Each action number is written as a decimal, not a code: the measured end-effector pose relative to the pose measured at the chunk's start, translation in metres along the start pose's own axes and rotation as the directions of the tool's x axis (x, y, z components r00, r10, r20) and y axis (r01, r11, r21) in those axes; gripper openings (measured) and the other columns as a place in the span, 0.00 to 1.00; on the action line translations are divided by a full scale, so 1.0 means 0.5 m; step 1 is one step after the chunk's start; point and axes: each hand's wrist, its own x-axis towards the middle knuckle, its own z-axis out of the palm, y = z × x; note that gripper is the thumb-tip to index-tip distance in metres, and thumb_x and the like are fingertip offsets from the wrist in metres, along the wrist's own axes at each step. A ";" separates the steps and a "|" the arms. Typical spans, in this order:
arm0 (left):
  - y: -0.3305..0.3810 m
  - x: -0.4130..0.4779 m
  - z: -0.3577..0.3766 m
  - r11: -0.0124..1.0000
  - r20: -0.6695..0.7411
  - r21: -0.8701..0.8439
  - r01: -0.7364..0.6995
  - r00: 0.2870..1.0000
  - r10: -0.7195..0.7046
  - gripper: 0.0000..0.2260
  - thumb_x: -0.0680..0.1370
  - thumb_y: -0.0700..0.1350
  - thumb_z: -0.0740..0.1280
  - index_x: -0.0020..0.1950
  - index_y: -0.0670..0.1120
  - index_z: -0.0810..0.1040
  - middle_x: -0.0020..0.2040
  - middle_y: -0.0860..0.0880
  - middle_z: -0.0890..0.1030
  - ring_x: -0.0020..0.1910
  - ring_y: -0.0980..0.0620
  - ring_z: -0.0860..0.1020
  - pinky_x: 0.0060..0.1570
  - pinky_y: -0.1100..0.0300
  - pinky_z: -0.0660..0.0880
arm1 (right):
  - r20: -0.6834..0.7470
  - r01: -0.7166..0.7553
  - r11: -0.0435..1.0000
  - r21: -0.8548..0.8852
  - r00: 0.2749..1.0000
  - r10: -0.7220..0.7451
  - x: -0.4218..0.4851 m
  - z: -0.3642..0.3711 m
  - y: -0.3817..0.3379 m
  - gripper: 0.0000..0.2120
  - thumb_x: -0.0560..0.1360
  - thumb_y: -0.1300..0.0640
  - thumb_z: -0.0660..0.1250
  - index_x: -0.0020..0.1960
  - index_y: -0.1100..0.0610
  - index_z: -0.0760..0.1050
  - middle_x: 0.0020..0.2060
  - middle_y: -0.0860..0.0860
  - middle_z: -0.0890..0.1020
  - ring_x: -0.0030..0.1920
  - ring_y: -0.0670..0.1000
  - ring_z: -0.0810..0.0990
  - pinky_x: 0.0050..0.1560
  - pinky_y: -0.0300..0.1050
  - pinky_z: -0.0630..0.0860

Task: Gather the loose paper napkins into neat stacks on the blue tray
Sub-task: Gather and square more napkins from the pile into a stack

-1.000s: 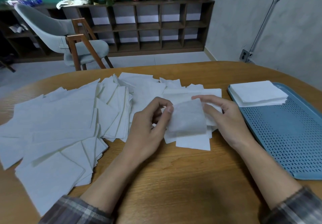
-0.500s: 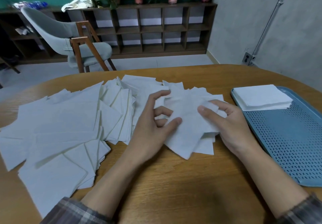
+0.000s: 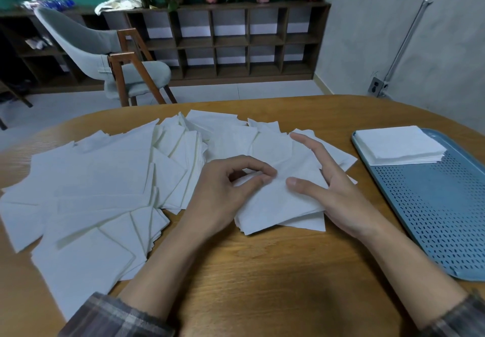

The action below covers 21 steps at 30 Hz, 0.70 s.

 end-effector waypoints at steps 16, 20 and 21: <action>-0.002 0.004 0.001 0.985 -0.044 -0.100 0.138 0.989 -0.143 0.15 0.76 0.61 0.71 0.63 0.63 0.82 0.54 0.69 0.82 0.52 0.68 0.80 0.45 0.72 0.75 | -0.125 0.045 0.973 0.224 0.992 -0.017 0.010 -0.010 0.006 0.34 0.73 0.58 0.74 0.73 0.35 0.69 0.60 0.37 0.83 0.64 0.53 0.83 0.62 0.57 0.81; -0.017 0.005 0.005 0.990 -0.138 -0.059 0.130 0.981 -0.137 0.14 0.78 0.52 0.76 0.63 0.62 0.80 0.59 0.63 0.81 0.56 0.59 0.82 0.46 0.57 0.83 | 0.027 -0.057 0.941 0.334 0.998 0.050 0.005 -0.028 0.006 0.29 0.75 0.57 0.76 0.71 0.38 0.73 0.65 0.48 0.83 0.64 0.56 0.83 0.59 0.52 0.82; -0.021 0.005 0.006 0.990 -0.156 -0.052 0.132 0.978 -0.138 0.14 0.79 0.51 0.76 0.63 0.62 0.80 0.59 0.64 0.81 0.57 0.57 0.82 0.46 0.55 0.84 | 0.090 -0.086 0.924 0.373 0.994 0.056 0.003 -0.033 0.003 0.24 0.75 0.57 0.74 0.69 0.42 0.78 0.65 0.50 0.82 0.65 0.56 0.82 0.58 0.51 0.82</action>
